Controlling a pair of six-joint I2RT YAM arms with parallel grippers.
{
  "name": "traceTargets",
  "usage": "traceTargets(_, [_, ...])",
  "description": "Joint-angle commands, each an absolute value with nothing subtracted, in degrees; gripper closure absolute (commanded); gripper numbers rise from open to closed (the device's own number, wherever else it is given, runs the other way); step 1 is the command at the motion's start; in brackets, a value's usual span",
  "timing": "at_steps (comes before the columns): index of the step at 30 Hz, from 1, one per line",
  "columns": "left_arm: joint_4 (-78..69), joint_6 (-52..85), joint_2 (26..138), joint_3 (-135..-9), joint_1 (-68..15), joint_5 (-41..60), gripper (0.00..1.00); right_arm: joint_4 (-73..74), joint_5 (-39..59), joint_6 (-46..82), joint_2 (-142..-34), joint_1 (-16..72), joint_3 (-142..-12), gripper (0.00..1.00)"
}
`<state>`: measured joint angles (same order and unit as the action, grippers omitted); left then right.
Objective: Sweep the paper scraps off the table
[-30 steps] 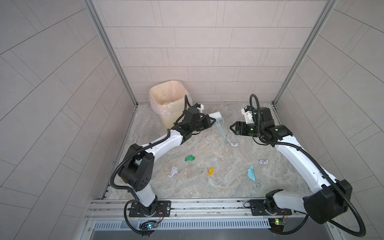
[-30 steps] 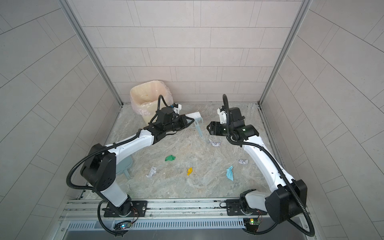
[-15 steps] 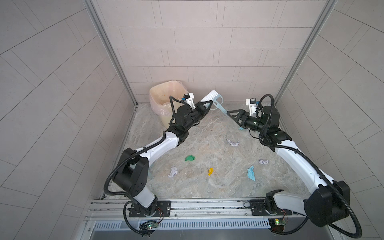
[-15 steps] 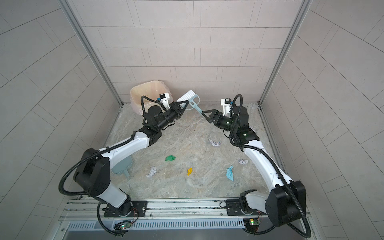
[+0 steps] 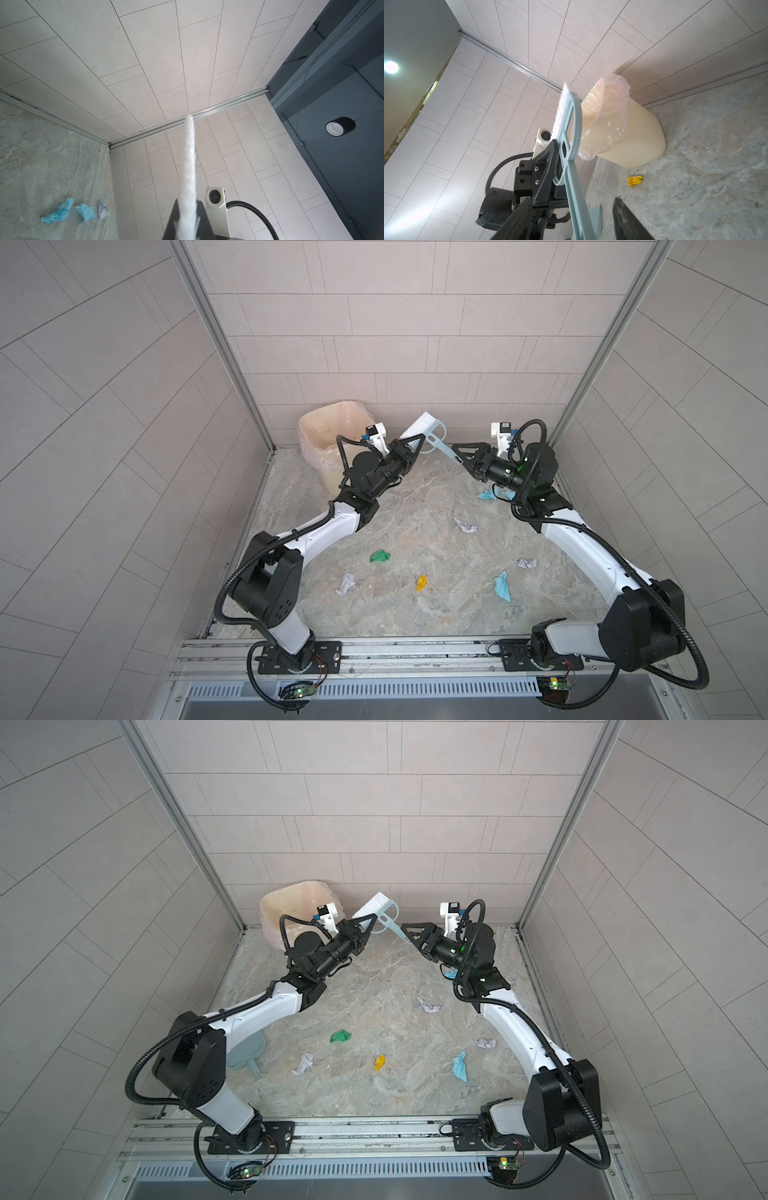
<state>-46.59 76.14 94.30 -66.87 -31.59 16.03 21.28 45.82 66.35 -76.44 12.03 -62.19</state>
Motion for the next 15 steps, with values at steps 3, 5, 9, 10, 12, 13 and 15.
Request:
traceTargets(3, [-50.12,77.52,95.21,-69.25,-31.81,16.53,1.00,24.52,47.07,68.03,-76.06,12.48,-62.86,0.54])
traceTargets(5, [-50.13,77.51,95.44,-69.31,-31.79,16.66,1.00,24.45,47.11,68.16,-76.25,12.57,-62.60,0.62])
traceTargets(9, [-50.20,77.46,95.43,-69.18,-31.77,16.46,1.00,24.79,47.17,68.64,-76.21,12.73,-62.48,0.68])
traceTargets(10, [-50.04,77.36,95.40,-69.15,-31.73,16.44,1.00,24.86,47.20,68.77,-76.22,12.74,-62.45,0.68])
traceTargets(12, [-49.80,77.10,95.27,-68.99,-31.80,16.36,1.00,24.95,47.29,68.96,-76.24,12.83,-62.43,0.68])
traceTargets(13, [-49.66,76.95,95.19,-69.08,-31.74,16.41,1.00,24.96,47.37,69.02,-76.25,12.83,-62.45,0.69])
traceTargets(15, [-49.52,76.74,95.11,-69.07,-31.74,16.26,1.00,24.96,47.48,69.24,-76.14,12.91,-62.41,0.68])
